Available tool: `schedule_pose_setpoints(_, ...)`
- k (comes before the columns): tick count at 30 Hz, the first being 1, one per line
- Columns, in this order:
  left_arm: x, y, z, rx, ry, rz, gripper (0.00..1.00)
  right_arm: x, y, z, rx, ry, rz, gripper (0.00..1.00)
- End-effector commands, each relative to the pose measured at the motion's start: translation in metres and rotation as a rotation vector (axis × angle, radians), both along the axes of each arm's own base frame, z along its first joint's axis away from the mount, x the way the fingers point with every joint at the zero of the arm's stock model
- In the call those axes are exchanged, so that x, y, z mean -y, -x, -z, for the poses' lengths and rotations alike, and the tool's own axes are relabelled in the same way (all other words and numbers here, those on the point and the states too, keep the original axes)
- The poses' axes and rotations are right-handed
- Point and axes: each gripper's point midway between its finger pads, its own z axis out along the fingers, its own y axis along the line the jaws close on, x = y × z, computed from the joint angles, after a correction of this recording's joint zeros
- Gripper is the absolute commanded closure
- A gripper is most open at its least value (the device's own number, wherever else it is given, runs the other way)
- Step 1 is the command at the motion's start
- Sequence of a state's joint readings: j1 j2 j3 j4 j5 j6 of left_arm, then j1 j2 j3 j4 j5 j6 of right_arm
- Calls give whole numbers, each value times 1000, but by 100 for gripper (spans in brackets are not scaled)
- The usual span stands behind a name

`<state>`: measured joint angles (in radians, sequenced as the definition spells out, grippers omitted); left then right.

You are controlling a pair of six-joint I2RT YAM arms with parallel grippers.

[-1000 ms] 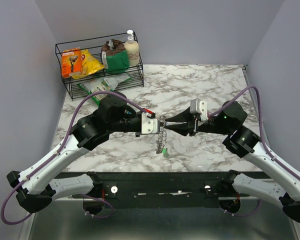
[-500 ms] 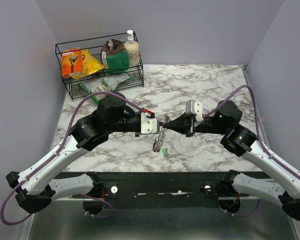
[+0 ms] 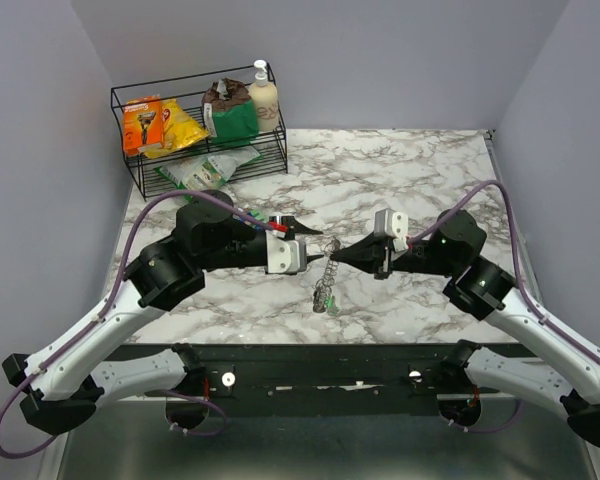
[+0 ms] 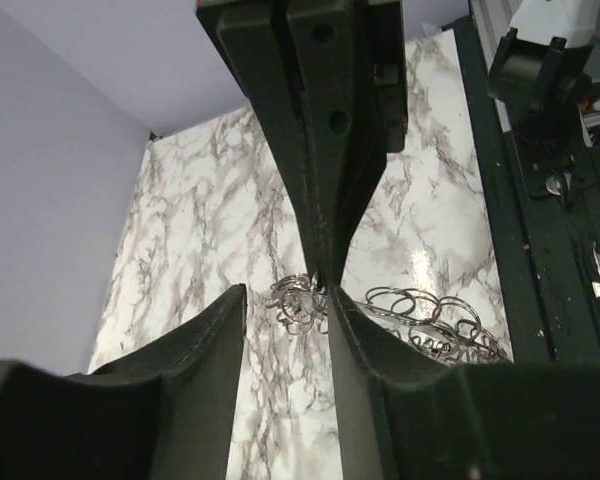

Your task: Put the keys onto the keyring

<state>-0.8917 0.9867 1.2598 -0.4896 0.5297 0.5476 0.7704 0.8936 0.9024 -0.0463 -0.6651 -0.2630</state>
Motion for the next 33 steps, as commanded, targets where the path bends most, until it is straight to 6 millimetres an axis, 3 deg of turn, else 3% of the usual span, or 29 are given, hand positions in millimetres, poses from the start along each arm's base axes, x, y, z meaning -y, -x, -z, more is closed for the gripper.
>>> schedule_pose_setpoints(1,-4,-1,-19,16,86,-39,44,6,1,-19,73,-74,24,99)
schedule_pose_setpoints(6,-4,4,-30,14,171,-31,41,9,11,-21,133,-131,-5,99)
schedule_pose_setpoints(9,-3,8,-38,-3,228,-10,39,15,22,-34,212,-210,-32,99)
schedule_pose_setpoints(10,-1,13,-38,-10,238,22,39,16,23,-29,218,-220,-32,99)
schedule_pose_setpoints(12,1,19,-45,-25,274,60,39,22,32,-41,269,-288,-41,99)
schedule_pose_setpoints(15,5,32,-49,-42,303,141,39,26,40,-45,290,-322,-63,99)
schedule_pose_setpoints(21,10,49,-42,-92,300,258,42,32,58,-58,317,-405,-118,99)
schedule_pose_setpoints(33,14,54,-41,-122,331,299,52,35,74,-64,323,-449,-192,99)
